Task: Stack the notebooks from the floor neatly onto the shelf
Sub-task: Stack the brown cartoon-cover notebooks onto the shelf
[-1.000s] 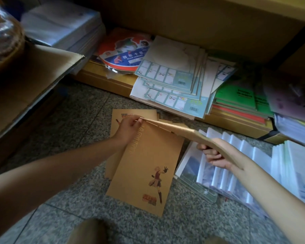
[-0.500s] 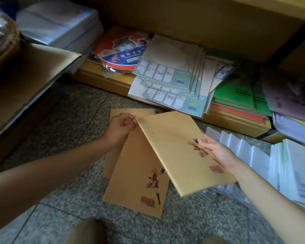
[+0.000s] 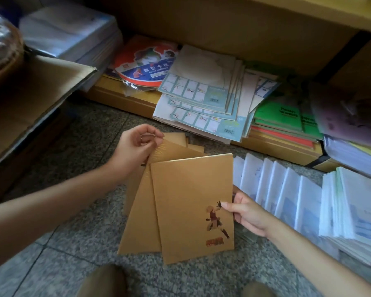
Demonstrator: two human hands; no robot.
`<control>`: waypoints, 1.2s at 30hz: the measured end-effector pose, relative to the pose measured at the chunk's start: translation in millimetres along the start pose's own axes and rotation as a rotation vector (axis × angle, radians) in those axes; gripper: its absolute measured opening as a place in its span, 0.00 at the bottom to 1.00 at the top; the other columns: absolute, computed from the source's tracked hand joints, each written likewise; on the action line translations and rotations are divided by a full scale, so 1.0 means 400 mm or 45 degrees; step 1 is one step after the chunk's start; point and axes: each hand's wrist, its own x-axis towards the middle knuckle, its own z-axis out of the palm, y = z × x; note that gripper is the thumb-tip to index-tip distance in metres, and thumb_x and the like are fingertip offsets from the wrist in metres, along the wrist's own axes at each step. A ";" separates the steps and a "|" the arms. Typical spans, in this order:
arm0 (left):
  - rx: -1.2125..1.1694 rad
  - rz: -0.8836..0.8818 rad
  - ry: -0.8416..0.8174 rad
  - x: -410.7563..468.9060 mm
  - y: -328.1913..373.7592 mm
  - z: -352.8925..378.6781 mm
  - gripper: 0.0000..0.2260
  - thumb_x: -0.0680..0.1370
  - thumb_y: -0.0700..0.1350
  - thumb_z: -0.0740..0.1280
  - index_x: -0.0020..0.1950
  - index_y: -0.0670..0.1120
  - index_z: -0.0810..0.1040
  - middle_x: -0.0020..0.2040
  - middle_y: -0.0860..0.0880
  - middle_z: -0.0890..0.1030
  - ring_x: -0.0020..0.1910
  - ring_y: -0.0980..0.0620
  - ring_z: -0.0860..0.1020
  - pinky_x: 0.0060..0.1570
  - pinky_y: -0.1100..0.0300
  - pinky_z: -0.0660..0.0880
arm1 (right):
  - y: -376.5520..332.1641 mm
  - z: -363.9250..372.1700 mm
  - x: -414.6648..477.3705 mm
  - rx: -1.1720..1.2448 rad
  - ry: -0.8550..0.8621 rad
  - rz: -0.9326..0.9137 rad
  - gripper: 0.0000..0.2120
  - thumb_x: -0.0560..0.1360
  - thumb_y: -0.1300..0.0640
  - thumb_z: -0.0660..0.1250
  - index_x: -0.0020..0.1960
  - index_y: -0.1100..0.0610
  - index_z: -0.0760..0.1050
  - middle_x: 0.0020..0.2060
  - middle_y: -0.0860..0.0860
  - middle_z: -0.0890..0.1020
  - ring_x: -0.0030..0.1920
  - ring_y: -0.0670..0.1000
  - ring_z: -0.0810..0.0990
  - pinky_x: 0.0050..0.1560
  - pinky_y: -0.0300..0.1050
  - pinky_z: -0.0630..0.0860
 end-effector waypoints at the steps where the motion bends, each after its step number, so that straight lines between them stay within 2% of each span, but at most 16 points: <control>1: -0.019 -0.007 0.013 -0.002 0.011 0.001 0.08 0.76 0.36 0.66 0.44 0.49 0.77 0.36 0.50 0.82 0.31 0.58 0.74 0.27 0.65 0.70 | 0.002 -0.006 -0.001 0.046 -0.005 -0.014 0.23 0.72 0.66 0.68 0.65 0.54 0.69 0.58 0.54 0.81 0.59 0.53 0.79 0.61 0.50 0.75; 3: -0.040 -0.039 0.033 -0.002 0.031 0.002 0.07 0.77 0.37 0.66 0.47 0.50 0.78 0.33 0.55 0.81 0.31 0.59 0.74 0.27 0.64 0.71 | -0.002 -0.015 -0.004 0.207 -0.022 -0.046 0.36 0.60 0.59 0.80 0.65 0.55 0.70 0.58 0.55 0.81 0.59 0.53 0.80 0.61 0.49 0.75; 5: -0.064 -0.052 0.029 -0.003 0.052 0.003 0.07 0.78 0.38 0.65 0.47 0.49 0.78 0.32 0.56 0.81 0.31 0.61 0.75 0.29 0.64 0.72 | -0.002 -0.021 -0.010 0.411 -0.038 -0.088 0.44 0.51 0.59 0.84 0.63 0.57 0.71 0.58 0.59 0.81 0.55 0.54 0.82 0.52 0.49 0.80; 7: -0.106 -0.047 -0.004 -0.006 0.076 0.011 0.06 0.78 0.39 0.64 0.46 0.48 0.79 0.33 0.56 0.81 0.31 0.62 0.75 0.28 0.65 0.74 | -0.007 -0.019 -0.015 0.573 -0.029 -0.133 0.44 0.48 0.60 0.85 0.62 0.56 0.73 0.56 0.60 0.81 0.52 0.55 0.83 0.45 0.49 0.81; 11: -0.183 -0.017 -0.064 -0.013 0.131 0.039 0.06 0.78 0.39 0.63 0.46 0.47 0.79 0.32 0.55 0.79 0.29 0.61 0.75 0.25 0.67 0.72 | -0.036 -0.017 -0.019 0.573 0.037 -0.233 0.44 0.45 0.57 0.86 0.59 0.55 0.73 0.51 0.58 0.83 0.47 0.54 0.84 0.41 0.48 0.81; 13: -0.221 -0.015 -0.082 -0.013 0.154 0.055 0.06 0.78 0.38 0.63 0.46 0.46 0.78 0.31 0.55 0.79 0.28 0.61 0.75 0.24 0.66 0.72 | -0.057 -0.021 -0.025 0.498 0.036 -0.261 0.43 0.46 0.55 0.85 0.59 0.55 0.74 0.50 0.58 0.84 0.45 0.54 0.84 0.41 0.47 0.82; 16: -0.314 -0.052 -0.059 -0.007 0.179 0.073 0.06 0.78 0.38 0.63 0.46 0.46 0.78 0.32 0.53 0.81 0.30 0.58 0.78 0.27 0.64 0.75 | -0.087 -0.023 -0.041 0.357 0.003 -0.272 0.40 0.51 0.52 0.85 0.60 0.54 0.74 0.50 0.58 0.83 0.43 0.54 0.84 0.42 0.47 0.82; 18: -0.361 -0.062 -0.034 -0.002 0.193 0.080 0.05 0.79 0.38 0.63 0.47 0.45 0.77 0.31 0.53 0.81 0.29 0.58 0.78 0.27 0.65 0.75 | -0.106 -0.017 -0.053 0.298 -0.003 -0.277 0.36 0.57 0.54 0.82 0.62 0.54 0.74 0.51 0.59 0.83 0.44 0.54 0.84 0.45 0.48 0.82; 21: -0.343 -0.050 0.020 0.000 0.213 0.091 0.04 0.79 0.39 0.63 0.50 0.45 0.76 0.29 0.53 0.80 0.26 0.60 0.77 0.22 0.68 0.70 | -0.132 -0.002 -0.068 0.232 0.085 -0.299 0.18 0.73 0.65 0.66 0.62 0.55 0.72 0.48 0.57 0.84 0.42 0.53 0.84 0.46 0.48 0.80; 22: -0.353 -0.056 0.026 -0.002 0.218 0.094 0.04 0.79 0.39 0.63 0.52 0.45 0.76 0.28 0.53 0.80 0.25 0.60 0.77 0.21 0.68 0.69 | -0.138 0.002 -0.071 0.221 0.123 -0.306 0.16 0.75 0.67 0.62 0.61 0.55 0.73 0.47 0.56 0.84 0.42 0.52 0.84 0.46 0.48 0.80; 24: -0.407 -0.101 -0.037 -0.010 0.223 0.101 0.07 0.80 0.43 0.61 0.56 0.46 0.75 0.32 0.52 0.81 0.27 0.57 0.78 0.25 0.66 0.73 | -0.148 0.005 -0.075 0.260 0.178 -0.333 0.15 0.77 0.69 0.60 0.58 0.55 0.73 0.45 0.54 0.85 0.41 0.51 0.84 0.44 0.46 0.81; 26: -0.477 -0.181 -0.216 -0.028 0.216 0.113 0.13 0.82 0.49 0.55 0.58 0.46 0.76 0.40 0.47 0.83 0.37 0.51 0.81 0.35 0.59 0.78 | -0.162 0.006 -0.084 0.357 0.222 -0.363 0.15 0.77 0.69 0.59 0.57 0.55 0.74 0.44 0.53 0.85 0.40 0.50 0.84 0.39 0.43 0.81; 28: -0.506 -0.257 -0.382 -0.065 0.200 0.132 0.17 0.81 0.53 0.53 0.57 0.49 0.78 0.48 0.44 0.84 0.46 0.46 0.82 0.44 0.53 0.79 | -0.179 0.000 -0.090 0.447 0.254 -0.401 0.15 0.77 0.69 0.59 0.58 0.54 0.74 0.44 0.52 0.85 0.40 0.50 0.84 0.37 0.42 0.81; 30: -0.453 -0.240 -0.450 -0.113 0.178 0.160 0.13 0.78 0.54 0.60 0.60 0.54 0.76 0.52 0.48 0.84 0.50 0.48 0.82 0.43 0.55 0.79 | -0.198 -0.006 -0.097 0.551 0.288 -0.449 0.14 0.78 0.68 0.58 0.57 0.54 0.75 0.44 0.52 0.85 0.41 0.49 0.85 0.38 0.43 0.81; 33: -0.442 -0.210 -0.388 -0.171 0.155 0.193 0.17 0.73 0.51 0.65 0.61 0.59 0.69 0.48 0.57 0.84 0.45 0.56 0.83 0.37 0.63 0.78 | -0.221 -0.013 -0.118 0.625 0.364 -0.530 0.13 0.78 0.69 0.57 0.55 0.56 0.75 0.42 0.50 0.85 0.40 0.48 0.85 0.35 0.41 0.80; 36: -0.597 -0.331 -0.438 -0.173 0.147 0.212 0.20 0.75 0.61 0.59 0.62 0.55 0.74 0.48 0.49 0.84 0.42 0.52 0.83 0.35 0.61 0.78 | -0.231 -0.020 -0.143 0.630 0.401 -0.573 0.12 0.78 0.69 0.57 0.53 0.56 0.75 0.41 0.50 0.86 0.39 0.47 0.84 0.34 0.41 0.80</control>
